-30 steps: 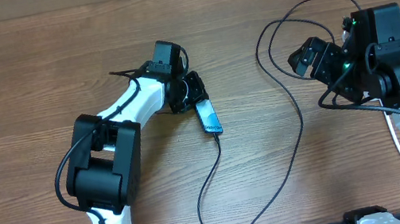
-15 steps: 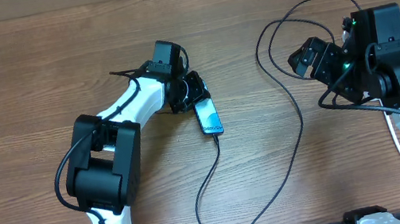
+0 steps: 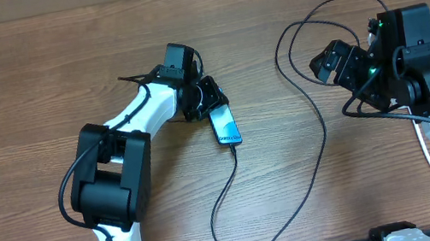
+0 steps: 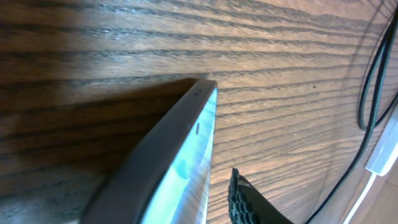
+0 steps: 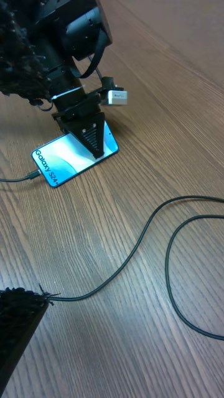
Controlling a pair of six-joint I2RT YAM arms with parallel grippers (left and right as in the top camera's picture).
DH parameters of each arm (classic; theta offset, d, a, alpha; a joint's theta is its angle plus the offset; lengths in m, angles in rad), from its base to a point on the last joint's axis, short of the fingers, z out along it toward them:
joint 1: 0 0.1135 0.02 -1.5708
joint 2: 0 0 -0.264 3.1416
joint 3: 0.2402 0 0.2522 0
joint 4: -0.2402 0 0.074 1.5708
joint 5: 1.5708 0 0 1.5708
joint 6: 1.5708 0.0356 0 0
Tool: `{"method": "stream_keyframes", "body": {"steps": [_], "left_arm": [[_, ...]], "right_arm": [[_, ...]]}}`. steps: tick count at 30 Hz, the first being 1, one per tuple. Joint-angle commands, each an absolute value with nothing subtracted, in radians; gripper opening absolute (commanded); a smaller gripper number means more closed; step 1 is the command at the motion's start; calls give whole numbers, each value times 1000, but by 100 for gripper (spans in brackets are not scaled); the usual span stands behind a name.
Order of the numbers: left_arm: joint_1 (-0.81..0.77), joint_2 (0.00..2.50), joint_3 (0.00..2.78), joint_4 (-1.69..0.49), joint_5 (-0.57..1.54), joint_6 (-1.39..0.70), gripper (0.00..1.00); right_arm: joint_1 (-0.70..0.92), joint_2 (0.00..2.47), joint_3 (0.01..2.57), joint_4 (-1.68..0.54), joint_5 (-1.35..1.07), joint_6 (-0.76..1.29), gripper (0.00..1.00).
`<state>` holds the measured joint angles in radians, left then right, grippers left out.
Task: Plug charger to phone and switch on socket
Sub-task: 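Set the phone flat on the table with the left gripper, then open the left gripper and lift it up away from the phone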
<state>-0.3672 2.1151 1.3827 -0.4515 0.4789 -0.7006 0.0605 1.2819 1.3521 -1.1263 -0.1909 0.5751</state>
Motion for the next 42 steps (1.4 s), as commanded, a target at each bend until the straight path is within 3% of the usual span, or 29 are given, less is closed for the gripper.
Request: {"method": "stream_keyframes", "body": {"steps": [1, 3, 7, 13, 17, 42], "left_arm": [[-374, 2108, 1377, -467, 460, -692, 41], [-374, 2108, 1377, -468, 460, -692, 43], [-374, 2108, 1377, -470, 460, -692, 70], [-374, 2108, 1377, -474, 460, -691, 80], [-374, 2108, 1377, -475, 460, -691, 100], [-368, 2107, 1379, -536, 327, -644, 100]], "right_arm": [[57, 1273, 1361, -1125, -176, 567, 100], [57, 1273, 1361, -1126, -176, 567, 100], [57, 1273, 1361, -1127, -176, 567, 100], [57, 1273, 1361, -1129, -176, 567, 100], [57, 1273, 1361, -1129, -176, 567, 100], [57, 1273, 1361, -1137, -176, 567, 100]]}}
